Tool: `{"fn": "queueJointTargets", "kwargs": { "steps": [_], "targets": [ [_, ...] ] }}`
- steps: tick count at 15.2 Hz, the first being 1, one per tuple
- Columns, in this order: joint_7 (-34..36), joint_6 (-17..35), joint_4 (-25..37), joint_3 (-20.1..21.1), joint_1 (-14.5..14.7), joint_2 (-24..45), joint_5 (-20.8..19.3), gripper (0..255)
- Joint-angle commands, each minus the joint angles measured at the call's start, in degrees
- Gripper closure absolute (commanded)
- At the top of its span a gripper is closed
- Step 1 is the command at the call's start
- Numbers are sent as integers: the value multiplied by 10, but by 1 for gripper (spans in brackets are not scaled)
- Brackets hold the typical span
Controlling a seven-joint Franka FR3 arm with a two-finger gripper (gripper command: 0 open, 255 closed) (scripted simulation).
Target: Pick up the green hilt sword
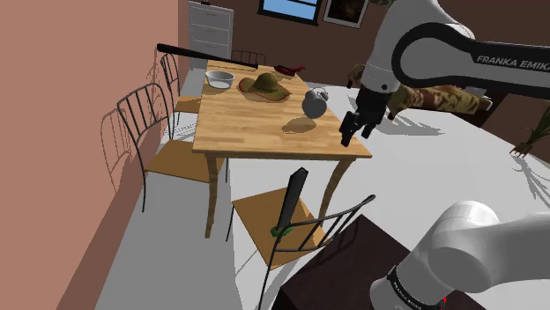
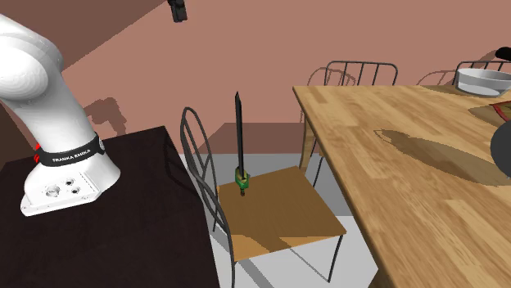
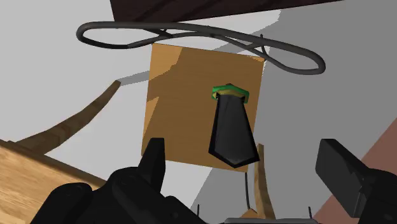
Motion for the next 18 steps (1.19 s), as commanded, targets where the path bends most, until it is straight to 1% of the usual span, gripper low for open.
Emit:
{"fn": "queueJointTargets", "kwargs": {
  "steps": [1, 9, 18],
  "targets": [
    [0, 0, 0, 0, 0, 0, 0, 0],
    [-91, 91, 19, -4, 24, 181, -46, 0],
    [-168, 170, 70, 8, 42, 391, -110, 0]
  ]
}}
